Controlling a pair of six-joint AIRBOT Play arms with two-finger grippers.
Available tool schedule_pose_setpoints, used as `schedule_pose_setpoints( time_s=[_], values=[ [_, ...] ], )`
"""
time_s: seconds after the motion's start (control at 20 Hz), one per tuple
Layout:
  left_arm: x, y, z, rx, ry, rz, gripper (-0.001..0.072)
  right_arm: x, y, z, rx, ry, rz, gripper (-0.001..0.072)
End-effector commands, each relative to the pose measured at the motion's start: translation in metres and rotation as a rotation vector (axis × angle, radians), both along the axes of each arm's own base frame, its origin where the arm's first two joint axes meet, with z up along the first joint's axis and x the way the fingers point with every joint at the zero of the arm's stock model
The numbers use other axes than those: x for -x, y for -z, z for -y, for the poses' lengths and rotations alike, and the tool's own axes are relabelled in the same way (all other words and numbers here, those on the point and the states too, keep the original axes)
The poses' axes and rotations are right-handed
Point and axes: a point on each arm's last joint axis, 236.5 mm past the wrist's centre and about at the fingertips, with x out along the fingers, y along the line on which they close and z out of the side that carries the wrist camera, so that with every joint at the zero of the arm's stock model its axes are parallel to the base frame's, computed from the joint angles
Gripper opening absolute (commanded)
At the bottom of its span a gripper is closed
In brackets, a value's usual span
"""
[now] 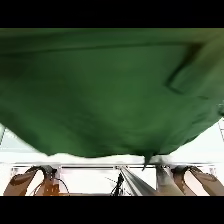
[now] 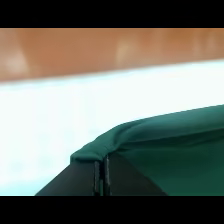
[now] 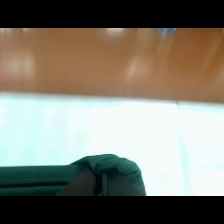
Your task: Fold the shirts.
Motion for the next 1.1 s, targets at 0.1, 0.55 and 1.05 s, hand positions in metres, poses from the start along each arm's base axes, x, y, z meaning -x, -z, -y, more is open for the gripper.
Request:
schedule_pose_setpoints(
  time_s=[0.1,0.55,1.05],
  values=[
    [-0.072,0.125,-0.020,0.090,0.007,-0.432,0.0022,-0.096,0.131,-0.008,0.062,-0.036,-0.435,0.0026],
    [-0.227,0.267,-0.015,0.353,0.071,-0.543,0.0024,-0.240,0.274,-0.015,-0.012,-0.009,-0.503,0.0027],
    [-0.321,0.333,-0.007,0.290,0.049,-0.338,0.0024,-0.289,0.354,-0.033,-0.139,0.009,-0.516,0.0027]
  ],
)
